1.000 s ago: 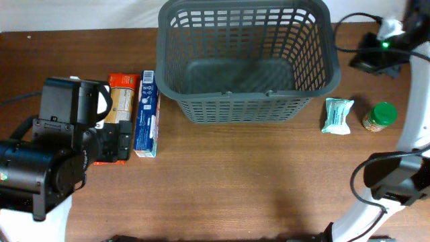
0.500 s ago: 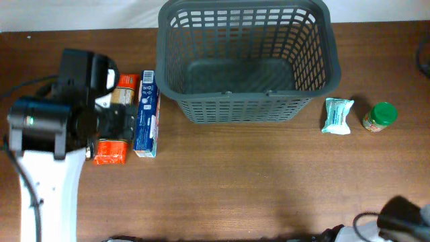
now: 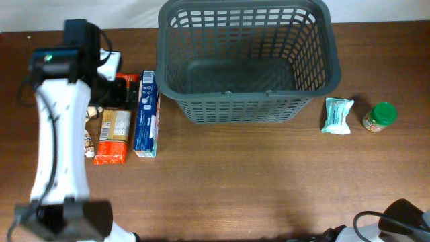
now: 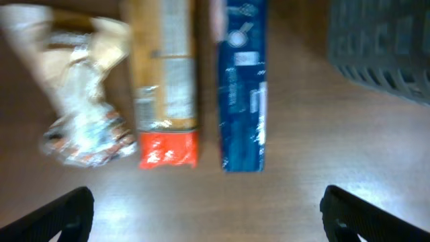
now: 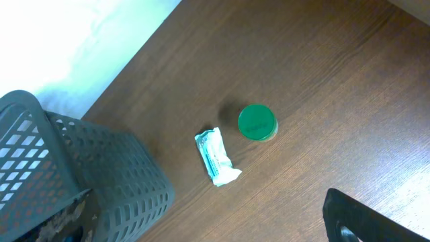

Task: Pack container
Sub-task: 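Grasp the blue box with the left gripper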

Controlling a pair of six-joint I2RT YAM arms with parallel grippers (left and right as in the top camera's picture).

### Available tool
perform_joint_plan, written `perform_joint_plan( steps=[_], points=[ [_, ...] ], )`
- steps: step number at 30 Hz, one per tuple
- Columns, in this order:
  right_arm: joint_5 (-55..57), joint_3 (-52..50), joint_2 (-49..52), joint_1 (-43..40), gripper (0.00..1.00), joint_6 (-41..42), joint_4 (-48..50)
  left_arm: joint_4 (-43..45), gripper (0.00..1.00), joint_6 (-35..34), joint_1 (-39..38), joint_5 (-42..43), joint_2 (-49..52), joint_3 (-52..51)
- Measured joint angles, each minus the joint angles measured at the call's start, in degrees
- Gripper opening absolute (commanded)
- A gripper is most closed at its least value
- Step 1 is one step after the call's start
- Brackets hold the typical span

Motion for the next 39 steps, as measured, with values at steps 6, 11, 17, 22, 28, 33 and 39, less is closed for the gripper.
perform_joint_plan(
  steps=[6, 11, 17, 22, 28, 33, 39],
  points=[
    [0.00, 0.00, 0.02, 0.00, 0.99, 0.13, 0.00, 2.27, 0.99, 4.72, 0.00, 4.24, 11.08, -0.02],
    [0.00, 0.00, 0.02, 0.00, 0.99, 0.15, 0.00, 3.58, 0.99, 6.29, 0.00, 5.27, 18.34, -0.02],
    [0.00, 0.00, 0.02, 0.00, 0.99, 0.17, 0.00, 5.55, 0.99, 8.11, -0.66, 6.58, 26.62, -0.02],
    [0.00, 0.00, 0.02, 0.00, 0.99, 0.15, 0.00, 8.07, 0.91, 8.76, -2.69, 6.58, 32.13, -0.02],
    [0.00, 0.00, 0.02, 0.00, 0.99, 0.17, 0.00, 9.35, 0.02, 9.40, -4.42, 7.39, 33.14, 0.00],
    [0.00, 0.00, 0.02, 0.00, 0.99, 0.17, 0.00, 8.15, 0.02, 8.41, -4.42, 6.75, 33.14, 0.52],
    [0.00, 0.00, 0.02, 0.00, 0.99, 0.17, 0.02, -2.03, 0.02, 5.77, -4.17, 3.23, 33.77, 3.80]
  ],
)
